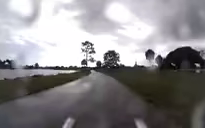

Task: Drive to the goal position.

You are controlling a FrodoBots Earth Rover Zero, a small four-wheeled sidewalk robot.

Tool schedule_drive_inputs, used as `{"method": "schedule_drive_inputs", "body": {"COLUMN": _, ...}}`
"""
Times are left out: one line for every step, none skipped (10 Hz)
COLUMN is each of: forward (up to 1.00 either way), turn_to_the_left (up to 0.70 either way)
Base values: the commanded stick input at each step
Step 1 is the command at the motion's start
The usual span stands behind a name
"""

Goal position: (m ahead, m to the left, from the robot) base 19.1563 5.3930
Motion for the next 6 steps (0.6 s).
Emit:
{"method": "schedule_drive_inputs", "body": {"forward": 1.0, "turn_to_the_left": 0.0}}
{"method": "schedule_drive_inputs", "body": {"forward": 1.0, "turn_to_the_left": 0.0}}
{"method": "schedule_drive_inputs", "body": {"forward": 1.0, "turn_to_the_left": 0.0}}
{"method": "schedule_drive_inputs", "body": {"forward": 1.0, "turn_to_the_left": 0.0}}
{"method": "schedule_drive_inputs", "body": {"forward": 1.0, "turn_to_the_left": 0.0}}
{"method": "schedule_drive_inputs", "body": {"forward": 1.0, "turn_to_the_left": 0.0}}
